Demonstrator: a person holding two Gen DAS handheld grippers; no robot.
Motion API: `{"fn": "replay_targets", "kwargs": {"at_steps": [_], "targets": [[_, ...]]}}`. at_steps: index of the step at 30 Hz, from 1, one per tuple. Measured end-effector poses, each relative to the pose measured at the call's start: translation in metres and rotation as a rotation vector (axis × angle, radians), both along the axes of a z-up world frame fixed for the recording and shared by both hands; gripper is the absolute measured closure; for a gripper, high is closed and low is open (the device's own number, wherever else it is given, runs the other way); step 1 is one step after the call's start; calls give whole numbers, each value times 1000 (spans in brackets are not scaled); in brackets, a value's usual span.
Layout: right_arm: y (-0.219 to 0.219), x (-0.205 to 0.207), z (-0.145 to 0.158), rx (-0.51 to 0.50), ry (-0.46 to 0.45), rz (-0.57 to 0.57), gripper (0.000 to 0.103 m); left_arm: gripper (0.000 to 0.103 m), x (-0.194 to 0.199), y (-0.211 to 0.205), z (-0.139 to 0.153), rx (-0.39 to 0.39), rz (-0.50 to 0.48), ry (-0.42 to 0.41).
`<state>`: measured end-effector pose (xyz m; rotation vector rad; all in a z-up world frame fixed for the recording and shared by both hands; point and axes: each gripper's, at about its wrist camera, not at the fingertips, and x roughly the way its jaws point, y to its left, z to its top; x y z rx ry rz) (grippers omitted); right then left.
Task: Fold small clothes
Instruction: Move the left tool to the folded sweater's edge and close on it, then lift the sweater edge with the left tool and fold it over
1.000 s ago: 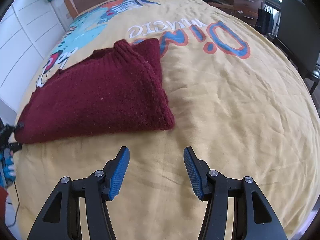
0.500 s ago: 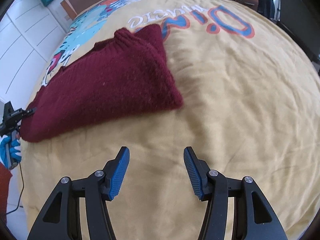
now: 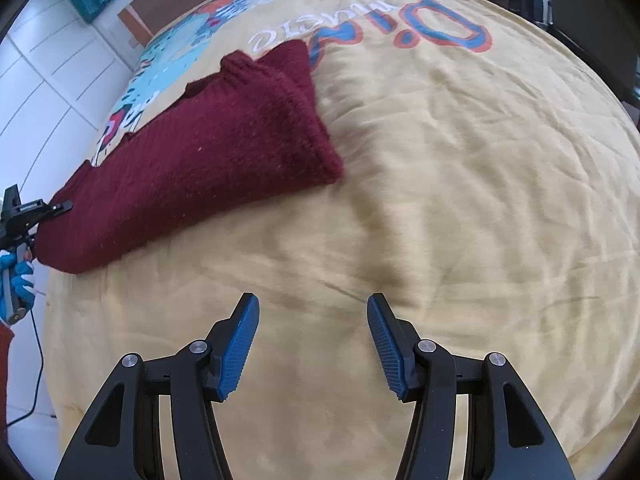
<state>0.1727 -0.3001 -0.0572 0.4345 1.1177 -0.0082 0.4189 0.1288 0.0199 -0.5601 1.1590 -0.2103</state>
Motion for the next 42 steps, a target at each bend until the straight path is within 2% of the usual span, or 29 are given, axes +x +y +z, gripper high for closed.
{"fn": "replay_targets", "kwargs": {"at_steps": [7,15,26,30,34,42], "targets": [[-30,-8,6,-5,-17,-43,45,85,10,-35,24,1,-12,4],[-67,-18,8,4,-34,-80,45,86,14,-93,33,20,-32,17],[-111,-28,3,38,-64,-128,45,87,12,-157,25,-97,28,51],[-123,-29,2,34,-62,-129,45,87,15,-179,31,-73,14,54],[-136,-30,1,27,-63,-141,45,87,16,-210,38,-15,-25,42],[-164,-27,2,17,-78,-160,45,87,12,-288,34,14,-122,38]]}}
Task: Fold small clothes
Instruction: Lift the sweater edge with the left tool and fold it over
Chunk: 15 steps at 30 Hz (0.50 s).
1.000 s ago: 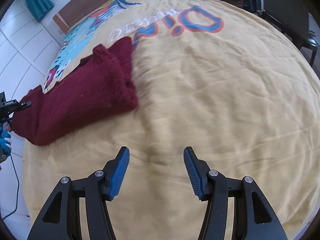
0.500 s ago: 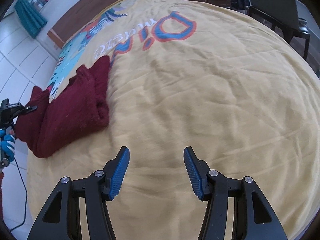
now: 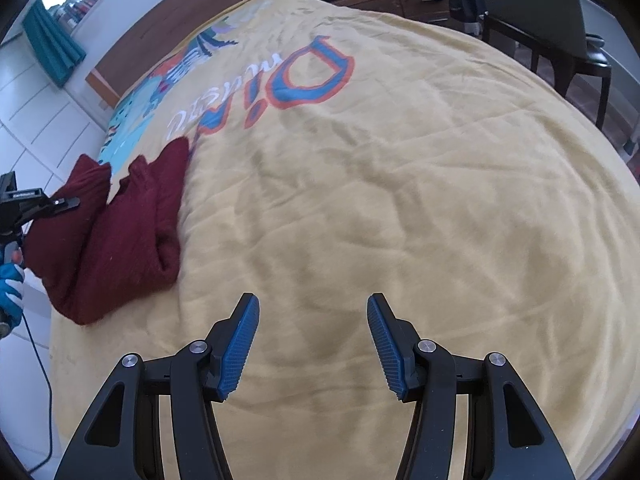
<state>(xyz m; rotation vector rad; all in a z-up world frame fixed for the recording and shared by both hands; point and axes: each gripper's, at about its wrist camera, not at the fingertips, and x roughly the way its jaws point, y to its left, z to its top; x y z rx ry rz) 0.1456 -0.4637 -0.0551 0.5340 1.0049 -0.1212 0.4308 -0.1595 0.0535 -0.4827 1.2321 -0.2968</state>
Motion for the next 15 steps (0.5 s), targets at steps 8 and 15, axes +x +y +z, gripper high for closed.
{"fn": "replay_targets", "kwargs": {"at_steps": [8,15], "targets": [[-29,1,-2,-20,-12,-18,45,87,-6,-53,-25,96,-35,35],[-57,-5,0,-45,-13,-53,45,87,-7,-87,-36,170,-68,16]]}}
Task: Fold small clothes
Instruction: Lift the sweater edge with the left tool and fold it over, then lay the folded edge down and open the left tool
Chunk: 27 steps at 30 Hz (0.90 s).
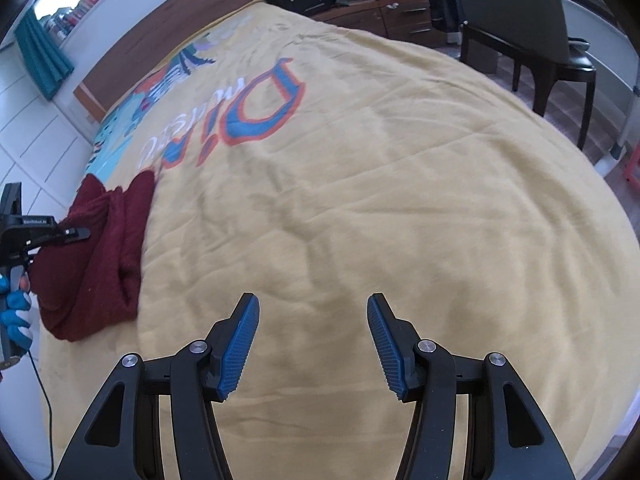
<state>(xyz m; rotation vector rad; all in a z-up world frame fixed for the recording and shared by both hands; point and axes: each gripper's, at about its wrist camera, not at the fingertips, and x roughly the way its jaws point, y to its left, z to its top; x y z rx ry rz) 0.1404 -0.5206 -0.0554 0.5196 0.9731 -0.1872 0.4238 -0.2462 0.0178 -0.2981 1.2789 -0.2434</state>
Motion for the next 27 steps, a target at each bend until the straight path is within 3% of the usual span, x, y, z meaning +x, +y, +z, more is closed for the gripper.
{"fn": "replay_targets", "kwargs": {"at_steps": [7,11,16,23,27], "targets": [[-27,-4,-2,-26,2,-41,45,87,-10,-33,-7,158,-107,-69],[-36,-5,-4,-36,8,-49,45,87,-10,-41,-11,154,-98,-73],[-41,-5,-6,-35,6,-58,45,87,-5,-38,-6,92,-62,-66],[-42,-4,-13,-31,10,-62,45,87,-9,-47,5,69,-85,-65],[-45,-5,-13,-36,5,-78,45,86,-16,-63,0,95,-122,-45]]}}
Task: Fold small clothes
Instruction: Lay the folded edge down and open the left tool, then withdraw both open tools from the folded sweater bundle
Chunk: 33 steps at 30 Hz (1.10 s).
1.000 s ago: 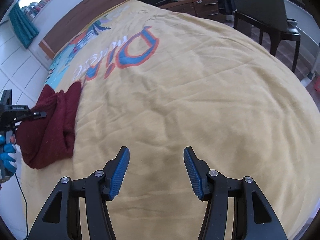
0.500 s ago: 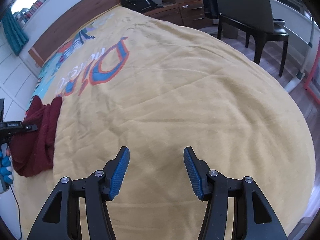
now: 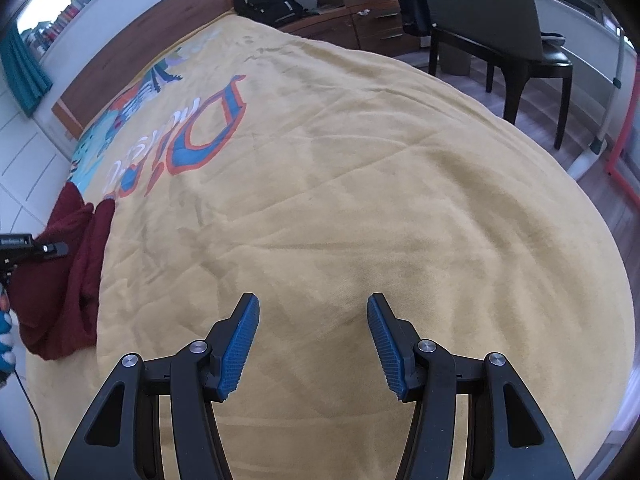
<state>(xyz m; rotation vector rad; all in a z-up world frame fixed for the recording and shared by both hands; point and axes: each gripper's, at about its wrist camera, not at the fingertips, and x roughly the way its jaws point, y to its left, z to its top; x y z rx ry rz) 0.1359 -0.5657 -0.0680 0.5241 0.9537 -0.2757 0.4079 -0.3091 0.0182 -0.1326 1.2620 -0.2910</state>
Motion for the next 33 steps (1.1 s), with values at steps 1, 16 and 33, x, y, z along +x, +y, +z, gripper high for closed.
{"fn": "replay_targets", "kwargs": {"at_steps": [1,16,33], "targets": [[-1,-1,0,-1,1,-4,45,86,-2,-5,-4,25,-17,-1],[-19,-16,5,-47,31,-44,45,52,-22,-40,-14,115,-139,-65],[-26,-41,25,-85,48,-91,45,46,-54,-14,40,-136,-285,-80]]}}
